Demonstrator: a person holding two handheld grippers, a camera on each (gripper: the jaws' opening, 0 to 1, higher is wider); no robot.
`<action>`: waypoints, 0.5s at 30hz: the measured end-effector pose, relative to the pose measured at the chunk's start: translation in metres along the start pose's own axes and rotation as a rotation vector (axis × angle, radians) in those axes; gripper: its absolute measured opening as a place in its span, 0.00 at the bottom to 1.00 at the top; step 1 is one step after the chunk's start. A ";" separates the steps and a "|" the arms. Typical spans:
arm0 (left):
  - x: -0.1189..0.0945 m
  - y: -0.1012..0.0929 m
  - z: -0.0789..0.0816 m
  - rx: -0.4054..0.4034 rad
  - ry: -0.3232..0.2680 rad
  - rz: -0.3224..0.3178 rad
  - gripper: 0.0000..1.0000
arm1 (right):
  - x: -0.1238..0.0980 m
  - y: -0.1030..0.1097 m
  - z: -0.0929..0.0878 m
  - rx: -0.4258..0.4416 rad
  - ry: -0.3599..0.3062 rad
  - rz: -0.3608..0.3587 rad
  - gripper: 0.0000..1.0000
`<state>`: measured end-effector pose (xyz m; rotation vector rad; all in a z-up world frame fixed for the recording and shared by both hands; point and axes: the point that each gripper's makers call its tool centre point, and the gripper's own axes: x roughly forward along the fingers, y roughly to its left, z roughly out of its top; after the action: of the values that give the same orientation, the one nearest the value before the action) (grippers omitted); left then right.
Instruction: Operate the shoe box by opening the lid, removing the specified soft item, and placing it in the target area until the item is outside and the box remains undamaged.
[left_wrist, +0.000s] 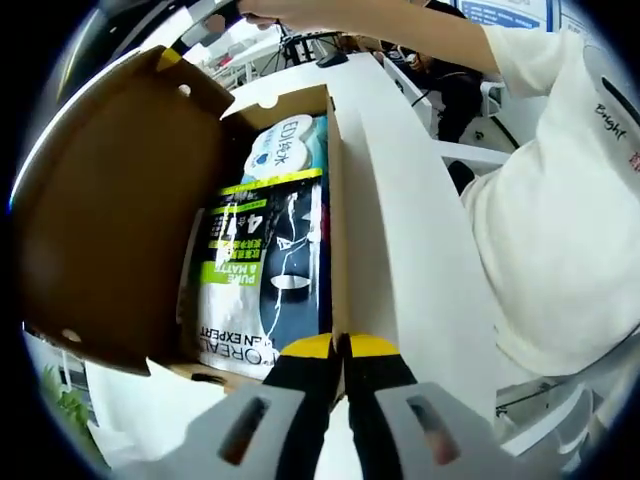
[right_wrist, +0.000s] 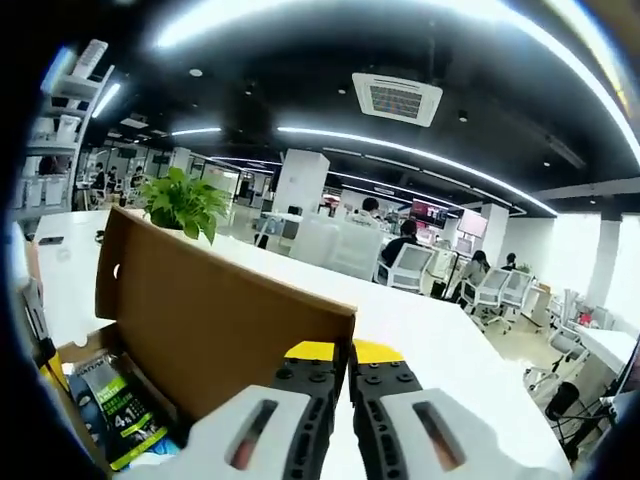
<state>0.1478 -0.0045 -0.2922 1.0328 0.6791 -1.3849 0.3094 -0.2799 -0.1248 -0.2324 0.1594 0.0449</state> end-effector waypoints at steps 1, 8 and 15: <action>0.000 0.000 0.000 0.000 -0.002 0.000 0.02 | 0.002 -0.001 0.000 -0.004 0.000 0.004 0.00; 0.000 0.000 0.000 0.004 0.001 -0.001 0.02 | 0.009 0.002 -0.002 -0.057 0.004 -0.015 0.01; 0.000 0.000 0.000 0.012 0.004 0.004 0.02 | 0.013 0.000 -0.003 -0.024 0.018 -0.006 0.01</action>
<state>0.1481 -0.0046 -0.2921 1.0458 0.6726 -1.3855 0.3222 -0.2804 -0.1298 -0.2573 0.1767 0.0392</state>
